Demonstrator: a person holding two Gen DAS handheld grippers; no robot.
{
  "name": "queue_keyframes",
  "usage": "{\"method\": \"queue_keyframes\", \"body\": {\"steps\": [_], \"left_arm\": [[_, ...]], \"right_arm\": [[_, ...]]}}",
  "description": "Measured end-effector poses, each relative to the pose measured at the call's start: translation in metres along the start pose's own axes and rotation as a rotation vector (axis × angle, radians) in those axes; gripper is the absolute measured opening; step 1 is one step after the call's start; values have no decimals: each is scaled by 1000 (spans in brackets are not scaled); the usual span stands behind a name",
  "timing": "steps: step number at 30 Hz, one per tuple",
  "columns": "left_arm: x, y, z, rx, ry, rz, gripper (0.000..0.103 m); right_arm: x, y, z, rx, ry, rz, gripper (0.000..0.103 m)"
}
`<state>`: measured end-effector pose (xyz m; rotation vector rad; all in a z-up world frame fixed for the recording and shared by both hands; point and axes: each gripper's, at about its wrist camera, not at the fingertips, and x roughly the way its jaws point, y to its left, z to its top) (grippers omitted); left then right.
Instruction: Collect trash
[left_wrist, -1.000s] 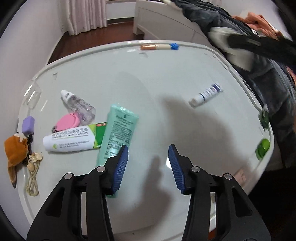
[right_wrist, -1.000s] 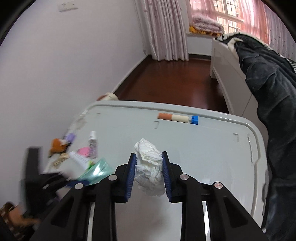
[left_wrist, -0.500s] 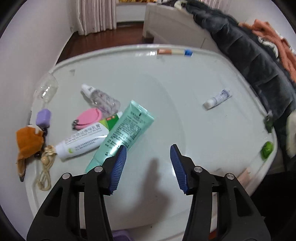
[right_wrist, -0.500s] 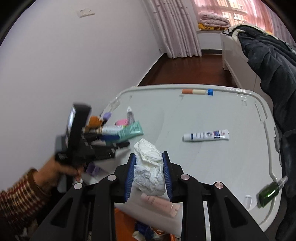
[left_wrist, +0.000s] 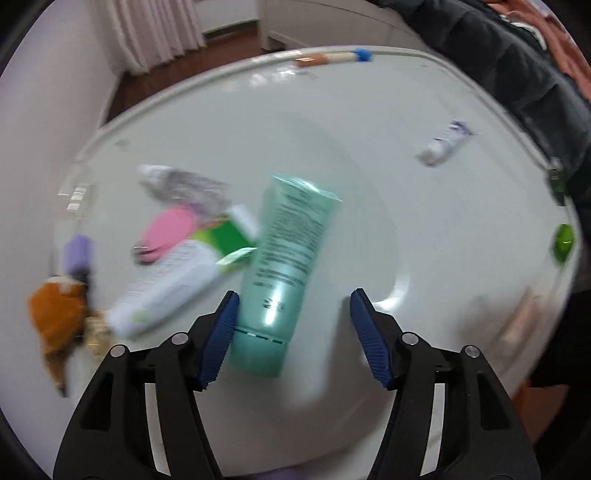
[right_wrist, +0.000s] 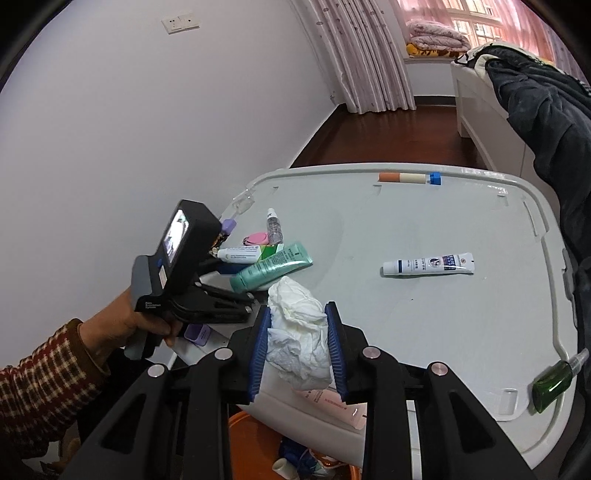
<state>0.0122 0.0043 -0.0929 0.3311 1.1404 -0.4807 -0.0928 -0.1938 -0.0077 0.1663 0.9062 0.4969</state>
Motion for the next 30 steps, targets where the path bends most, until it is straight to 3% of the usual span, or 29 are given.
{"method": "queue_keyframes", "body": {"steps": [1,4,6,10,17,21,24,27,29,30], "left_arm": [[0,-5,1,11,-9,4,57],[1,-13,6,-12,-39,-7,31],[1,-19,8,-23,-49,17,31],[-10,-24,3,-57,-88,-21,30],[-65,-42,-27,-60,-161,-58,30],[-91,-64,-66,-32,-130,-103,31],[-97,-82,-111,-31,-41,-167,31],[-89,-94,-144,-62,44,-236,36],[-86,-103,-163,-79,71,-274,56],[-86,-107,-169,-81,75,-262,61]], "right_arm": [[0,0,0,-8,-1,-7,31],[0,-2,-1,-7,3,-16,31],[1,-3,-2,-3,6,-21,31],[-1,2,-4,-19,3,-42,32],[-16,17,-18,-40,10,-50,32],[-19,31,-62,-39,99,-32,32],[-12,36,-100,-18,192,-19,32],[1,39,-141,22,298,5,45],[10,40,-161,64,347,17,71],[14,41,-167,74,369,13,91]]}}
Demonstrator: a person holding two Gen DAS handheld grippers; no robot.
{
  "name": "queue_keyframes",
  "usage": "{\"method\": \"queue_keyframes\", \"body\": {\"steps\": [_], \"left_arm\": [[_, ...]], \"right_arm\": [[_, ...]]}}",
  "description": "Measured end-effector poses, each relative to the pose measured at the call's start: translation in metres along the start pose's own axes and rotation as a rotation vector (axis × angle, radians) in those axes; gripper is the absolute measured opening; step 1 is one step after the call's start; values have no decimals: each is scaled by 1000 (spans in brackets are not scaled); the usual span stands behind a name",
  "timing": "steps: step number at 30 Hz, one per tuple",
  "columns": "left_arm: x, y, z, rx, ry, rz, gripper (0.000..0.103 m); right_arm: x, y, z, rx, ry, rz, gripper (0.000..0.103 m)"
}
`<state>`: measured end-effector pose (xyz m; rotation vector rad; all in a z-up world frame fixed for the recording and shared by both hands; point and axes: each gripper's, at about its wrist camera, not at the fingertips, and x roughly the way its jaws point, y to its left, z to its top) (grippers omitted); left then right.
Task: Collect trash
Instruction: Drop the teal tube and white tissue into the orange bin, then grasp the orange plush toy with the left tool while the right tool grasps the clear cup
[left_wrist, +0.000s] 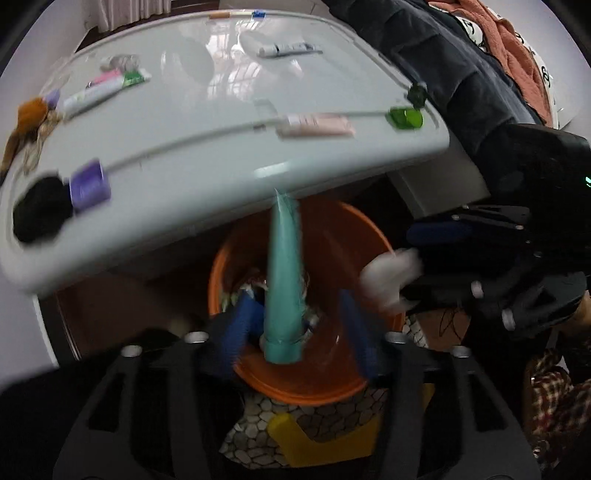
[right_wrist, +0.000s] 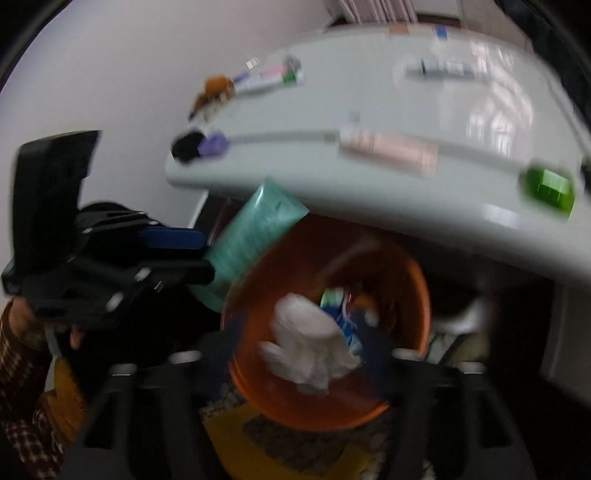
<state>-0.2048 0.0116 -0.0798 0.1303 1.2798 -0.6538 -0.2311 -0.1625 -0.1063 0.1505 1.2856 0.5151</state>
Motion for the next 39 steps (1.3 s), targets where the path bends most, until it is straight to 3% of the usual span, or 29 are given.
{"method": "queue_keyframes", "body": {"steps": [4,9,13,15,16,18,19,20,21,22,24,30,32,34,37,39], "left_arm": [[-3,-7,-13,-24,-26,-33,69],[-22,6,-16,-99,-102,-57,70],[-41,18,-6,-165,-204,-81,70],[-53,24,2,-171,-263,-55,71],[-60,28,7,-170,-288,-30,73],[-73,39,18,-182,-341,23,74],[-80,46,24,-192,-361,36,75],[-86,54,30,-207,-381,48,76],[-92,62,36,-221,-398,64,76],[-97,69,41,-231,-412,86,77],[-108,91,57,-234,-433,146,77],[-116,176,102,-323,-408,341,80],[-107,204,120,-363,-376,389,80],[-92,227,138,-398,-341,388,80],[-62,249,158,-376,-290,486,79],[-44,258,166,-348,-247,530,47]], "right_arm": [[6,3,-5,-7,24,-75,98],[-23,-10,5,48,-78,-69,98],[-83,-1,33,-7,-284,-113,98],[-120,9,47,-62,-428,-159,98],[-146,18,56,-105,-551,-209,98],[-165,16,68,-111,-641,-189,98],[-162,4,82,-61,-635,-131,98],[-149,-11,95,12,-566,-69,98],[-134,-24,105,81,-482,-44,98],[-102,-45,117,190,-341,-27,98],[-71,-59,123,230,-294,-13,98],[-43,-34,137,78,-315,-142,98],[-45,-21,141,-9,-351,-209,98],[-45,-11,142,-76,-370,-245,98],[-39,-2,143,-134,-365,-252,98],[-37,3,144,-162,-355,-252,98]]}}
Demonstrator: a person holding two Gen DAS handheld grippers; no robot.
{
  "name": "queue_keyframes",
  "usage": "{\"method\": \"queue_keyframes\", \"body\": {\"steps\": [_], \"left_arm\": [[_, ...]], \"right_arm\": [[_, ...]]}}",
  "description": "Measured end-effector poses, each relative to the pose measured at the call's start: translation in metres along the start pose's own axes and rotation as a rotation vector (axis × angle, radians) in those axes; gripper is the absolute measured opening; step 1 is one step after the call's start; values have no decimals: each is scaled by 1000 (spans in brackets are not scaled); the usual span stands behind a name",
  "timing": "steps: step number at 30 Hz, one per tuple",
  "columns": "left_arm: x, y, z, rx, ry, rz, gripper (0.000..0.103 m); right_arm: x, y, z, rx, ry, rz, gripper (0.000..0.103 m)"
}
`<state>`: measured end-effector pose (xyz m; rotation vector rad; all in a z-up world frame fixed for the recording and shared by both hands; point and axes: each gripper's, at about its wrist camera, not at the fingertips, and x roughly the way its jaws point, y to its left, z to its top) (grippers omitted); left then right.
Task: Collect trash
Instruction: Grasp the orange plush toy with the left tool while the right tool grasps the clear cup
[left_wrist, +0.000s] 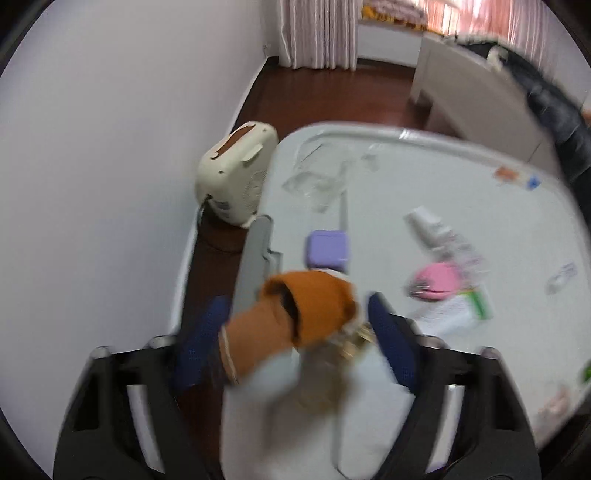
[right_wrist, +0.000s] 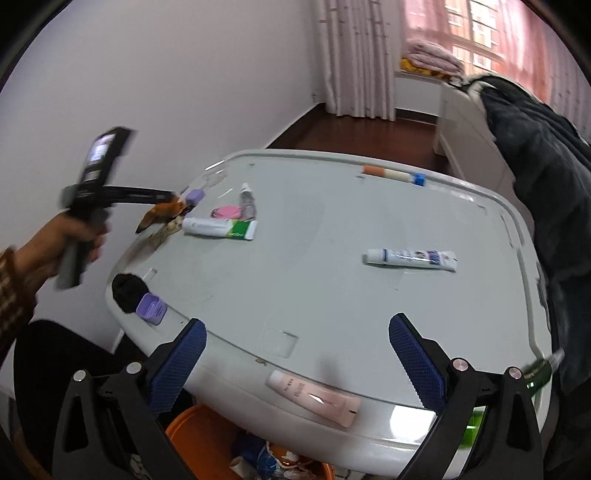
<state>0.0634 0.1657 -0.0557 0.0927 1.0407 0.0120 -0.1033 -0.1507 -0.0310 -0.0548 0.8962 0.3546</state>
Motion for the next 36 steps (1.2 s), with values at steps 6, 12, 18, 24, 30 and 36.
{"method": "queue_keyframes", "body": {"steps": [6,12,18,24,30,36], "left_arm": [[-47,7,-6,-68,-128,-169,14],[-128,-4,-36,-135,-270,-332,15],[-132,-7,-68,-153,-295,-319,15],[-120,1,-66,-154,-268,-322,15],[-116,-2,-60,-131,-267,-339,15],[-117,-1,-62,-140,-270,-347,15]], "right_arm": [[8,18,23,-80,-4,24,98],[51,45,87,-176,-18,81,98],[144,92,174,-260,-28,129,98],[246,152,221,-369,61,106,98],[298,184,238,-460,139,60,76],[297,176,235,-404,189,65,38]]}}
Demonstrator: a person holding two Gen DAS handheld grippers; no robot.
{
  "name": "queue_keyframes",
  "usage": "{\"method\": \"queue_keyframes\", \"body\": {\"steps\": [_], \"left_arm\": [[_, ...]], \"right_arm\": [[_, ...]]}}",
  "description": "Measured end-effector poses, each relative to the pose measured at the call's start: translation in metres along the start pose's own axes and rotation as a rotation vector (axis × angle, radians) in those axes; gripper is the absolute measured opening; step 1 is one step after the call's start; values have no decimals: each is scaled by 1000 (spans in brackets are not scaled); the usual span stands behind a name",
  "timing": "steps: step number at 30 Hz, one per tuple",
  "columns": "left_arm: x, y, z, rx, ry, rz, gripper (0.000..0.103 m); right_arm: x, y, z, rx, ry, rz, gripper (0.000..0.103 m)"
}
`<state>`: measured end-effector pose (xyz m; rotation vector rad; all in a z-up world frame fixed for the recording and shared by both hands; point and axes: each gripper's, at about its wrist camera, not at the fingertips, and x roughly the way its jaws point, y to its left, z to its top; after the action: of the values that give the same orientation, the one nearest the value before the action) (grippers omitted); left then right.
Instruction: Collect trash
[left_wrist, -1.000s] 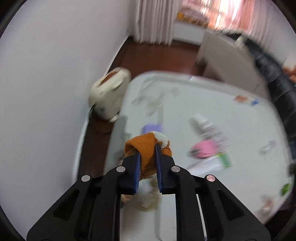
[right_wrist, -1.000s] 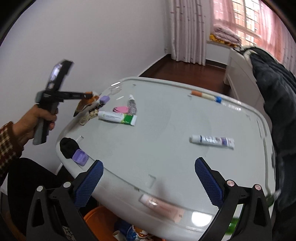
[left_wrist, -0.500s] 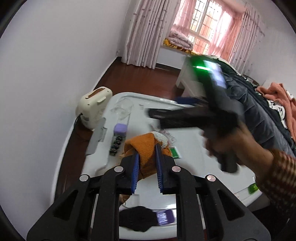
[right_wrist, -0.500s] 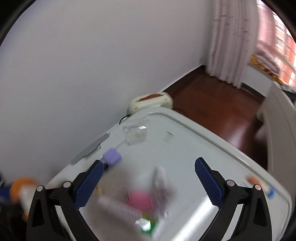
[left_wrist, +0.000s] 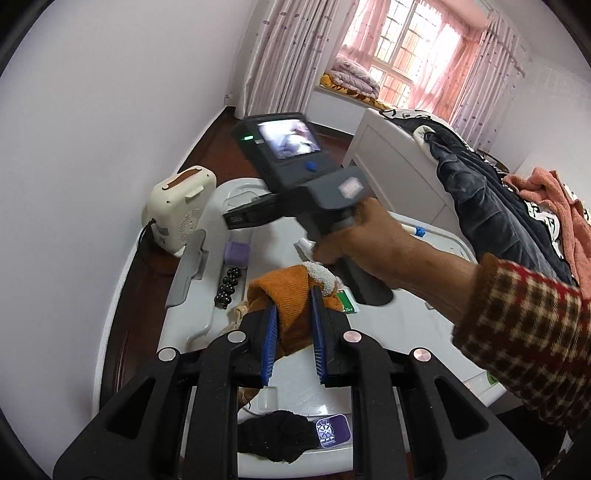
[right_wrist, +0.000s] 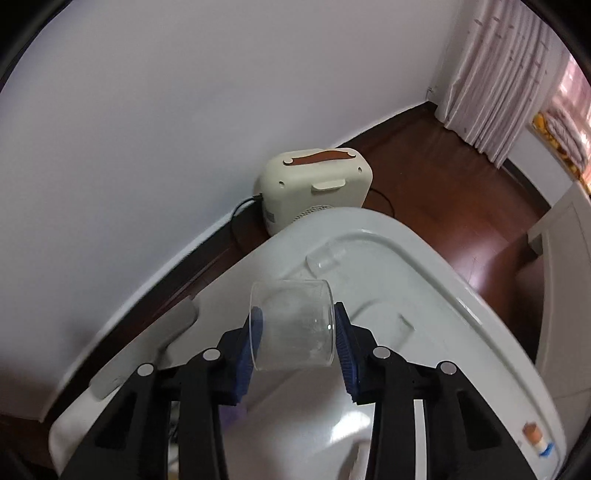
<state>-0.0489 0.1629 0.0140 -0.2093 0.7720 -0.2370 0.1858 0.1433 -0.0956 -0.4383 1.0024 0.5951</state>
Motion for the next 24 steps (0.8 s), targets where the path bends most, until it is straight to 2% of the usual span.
{"method": "queue_keyframes", "body": {"steps": [6,9,12,15,17,18,19,22,24], "left_arm": [[-1,-11,-3,34,8,-32,15],[-1,-22,-7,66,30,-68,16],[-2,-31,-12,77,40,-114,17],[-1,-35,-17,55,55,-147,18],[2,-35,-19,40,66,-146,18],[3,-35,-20,34,71,-144,18],[4,-34,-21,23,75,-145,18],[6,-33,-23,-1,74,-152,18],[5,-36,-24,29,72,-138,19]], "right_arm": [[-90,-18,-53,64,-106,26,35],[-147,-20,-101,83,-145,32,35],[-185,-21,-157,130,-120,13,35],[-197,-23,-205,184,-81,-1,35],[-193,-25,-224,201,-51,0,35],[-191,-25,-232,204,-40,-5,40],[-189,-26,-241,209,-44,-25,54],[-175,-25,-245,225,-44,-52,64],[-163,-29,-241,229,-28,-87,72]]}}
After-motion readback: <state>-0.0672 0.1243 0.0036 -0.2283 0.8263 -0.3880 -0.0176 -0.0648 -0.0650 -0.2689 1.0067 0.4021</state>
